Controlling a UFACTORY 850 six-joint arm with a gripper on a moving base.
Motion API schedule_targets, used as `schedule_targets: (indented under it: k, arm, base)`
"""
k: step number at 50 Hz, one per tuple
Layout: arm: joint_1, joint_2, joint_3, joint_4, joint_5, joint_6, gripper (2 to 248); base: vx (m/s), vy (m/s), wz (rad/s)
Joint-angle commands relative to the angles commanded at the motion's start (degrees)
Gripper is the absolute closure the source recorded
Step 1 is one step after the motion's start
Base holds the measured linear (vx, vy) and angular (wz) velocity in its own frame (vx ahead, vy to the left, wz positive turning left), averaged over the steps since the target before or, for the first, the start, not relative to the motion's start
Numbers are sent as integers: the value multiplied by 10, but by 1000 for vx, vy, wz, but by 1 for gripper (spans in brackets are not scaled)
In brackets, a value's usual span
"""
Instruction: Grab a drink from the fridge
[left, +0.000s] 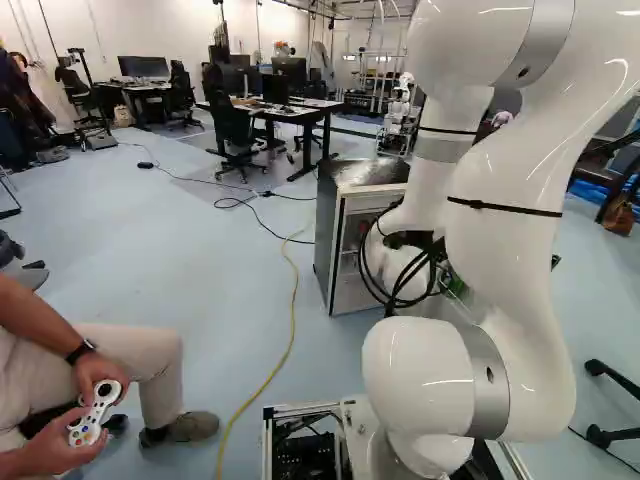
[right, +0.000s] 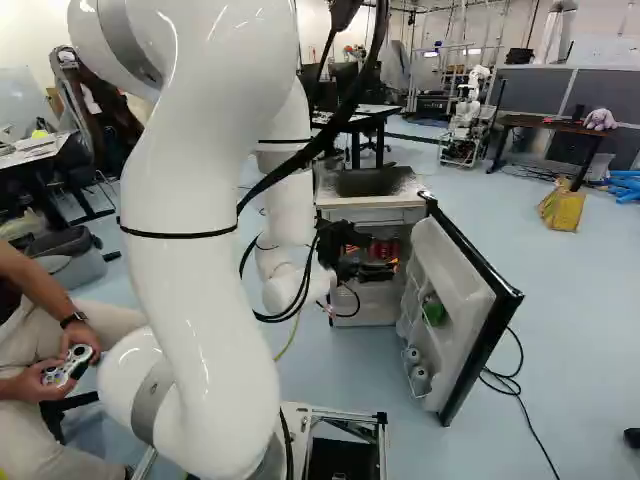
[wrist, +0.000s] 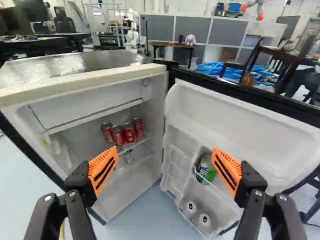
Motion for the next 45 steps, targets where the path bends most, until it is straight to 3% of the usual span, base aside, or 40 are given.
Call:
schedule_targets:
  k: [28, 45]
  arm:
    - [9, -56, -17, -160, -13, 0, 3]
    - [22, -90, -27, -175, -13, 0, 3]
  base:
    - [0, 0, 0]
    - [0, 0, 0]
